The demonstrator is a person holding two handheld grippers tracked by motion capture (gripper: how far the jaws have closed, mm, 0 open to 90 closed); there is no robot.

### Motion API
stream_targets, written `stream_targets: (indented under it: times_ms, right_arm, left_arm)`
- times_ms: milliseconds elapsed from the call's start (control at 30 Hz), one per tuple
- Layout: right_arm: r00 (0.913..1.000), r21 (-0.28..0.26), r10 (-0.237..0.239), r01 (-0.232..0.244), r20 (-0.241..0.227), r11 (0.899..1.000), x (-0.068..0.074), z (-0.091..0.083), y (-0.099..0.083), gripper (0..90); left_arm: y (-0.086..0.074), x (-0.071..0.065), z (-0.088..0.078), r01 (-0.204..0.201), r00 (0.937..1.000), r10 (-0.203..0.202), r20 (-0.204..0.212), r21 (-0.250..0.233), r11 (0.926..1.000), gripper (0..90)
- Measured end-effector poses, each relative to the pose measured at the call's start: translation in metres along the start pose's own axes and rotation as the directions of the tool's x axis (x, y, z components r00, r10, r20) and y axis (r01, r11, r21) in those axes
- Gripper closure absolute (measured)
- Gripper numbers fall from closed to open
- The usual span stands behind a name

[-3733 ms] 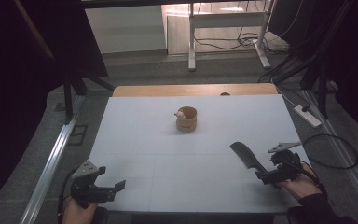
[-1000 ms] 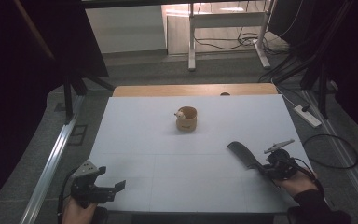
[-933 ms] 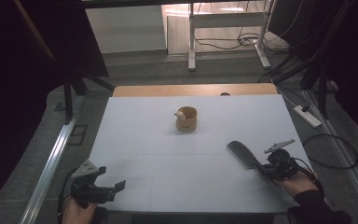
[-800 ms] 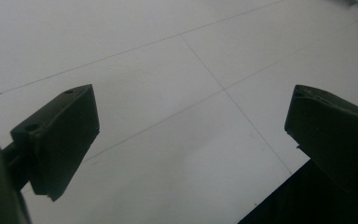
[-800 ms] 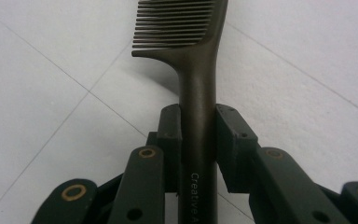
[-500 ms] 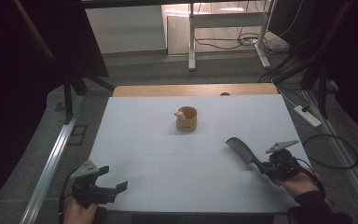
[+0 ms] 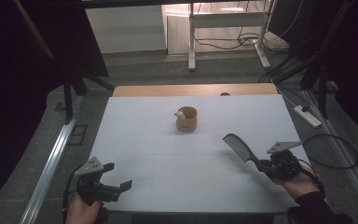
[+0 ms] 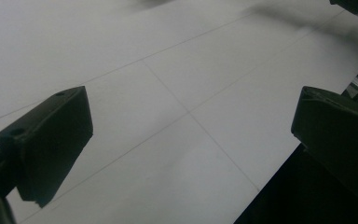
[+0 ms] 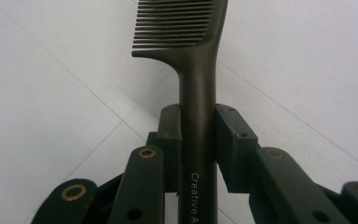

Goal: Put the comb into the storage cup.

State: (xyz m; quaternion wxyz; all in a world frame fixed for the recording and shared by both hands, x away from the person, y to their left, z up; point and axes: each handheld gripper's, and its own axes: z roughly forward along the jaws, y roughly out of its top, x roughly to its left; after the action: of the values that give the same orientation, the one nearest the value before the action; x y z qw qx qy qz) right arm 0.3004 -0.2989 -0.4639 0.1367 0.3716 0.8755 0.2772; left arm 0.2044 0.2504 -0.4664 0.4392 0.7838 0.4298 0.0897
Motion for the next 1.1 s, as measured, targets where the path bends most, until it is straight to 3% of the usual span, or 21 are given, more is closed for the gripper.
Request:
stream_targets:
  times_ms: [467,1100]
  right_arm:
    - [0.9996,-0.058,-0.027,0.026,-0.004,0.998,0.006,-0.007,0.002,72.4]
    - [0.9974,-0.128,-0.069,0.066,-0.021,0.99,0.015,-0.011,0.009,72.5]
  left_arm:
    - [0.019,-0.009,0.012,-0.029,0.9988,0.029,0.038,0.017,0.9994,0.0]
    - [0.053,-0.003,0.026,-0.017,0.9963,0.017,0.084,0.003,0.9998,0.0]
